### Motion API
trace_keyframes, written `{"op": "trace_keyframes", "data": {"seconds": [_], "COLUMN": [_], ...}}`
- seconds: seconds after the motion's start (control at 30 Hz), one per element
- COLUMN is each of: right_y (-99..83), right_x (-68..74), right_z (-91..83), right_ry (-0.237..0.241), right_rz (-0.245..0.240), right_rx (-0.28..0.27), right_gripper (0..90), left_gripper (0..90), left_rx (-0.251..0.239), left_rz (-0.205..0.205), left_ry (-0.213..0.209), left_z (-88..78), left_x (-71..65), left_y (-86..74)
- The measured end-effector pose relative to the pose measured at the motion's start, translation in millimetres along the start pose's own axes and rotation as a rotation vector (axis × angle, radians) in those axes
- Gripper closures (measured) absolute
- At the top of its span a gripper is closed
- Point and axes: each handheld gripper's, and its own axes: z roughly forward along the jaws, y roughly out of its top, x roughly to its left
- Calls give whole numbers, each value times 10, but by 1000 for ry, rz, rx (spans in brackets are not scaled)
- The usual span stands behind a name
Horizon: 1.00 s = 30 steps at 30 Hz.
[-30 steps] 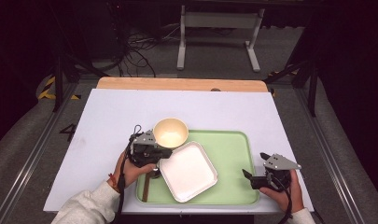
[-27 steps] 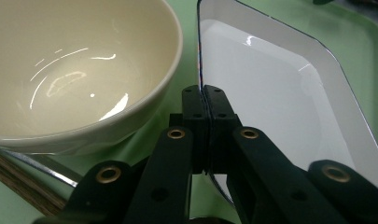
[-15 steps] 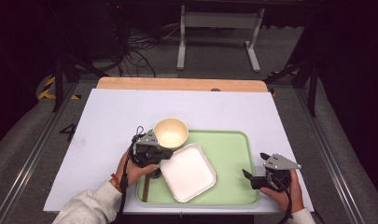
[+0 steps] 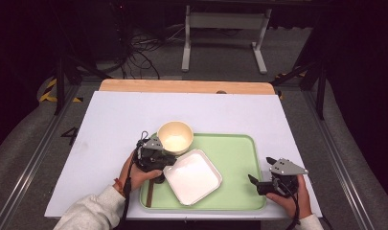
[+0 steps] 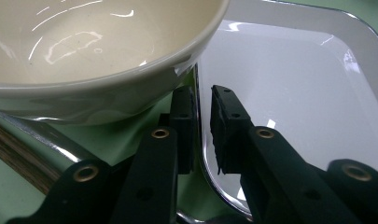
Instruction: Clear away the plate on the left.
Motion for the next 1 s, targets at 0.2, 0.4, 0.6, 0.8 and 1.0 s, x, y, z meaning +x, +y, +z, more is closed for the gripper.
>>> {"op": "trace_keyframes", "data": {"seconds": [0.2,0.4,0.6,0.8,1.0], "right_y": [-1,0,3,-1,-1], "right_x": [-4,-1,6,6,14], "right_z": [-5,-3,5,4,13], "right_ry": [-1,-1,2,5,9], "right_rz": [2,2,0,1,-1], "right_rx": [-2,0,4,6,11], "right_gripper": [99,100,101,101,102], "left_gripper": [851,900,900,900,900], "left_rx": [-22,-16,39,112,146], "left_rz": [56,114,153,197,227], "left_ry": [40,-53,-136,-172,-170], "left_z": [-113,-171,-51,18,-53], "left_x": [-77,-244,-475,-622,-673], "left_y": [0,-16,-54,-127,-163]}}
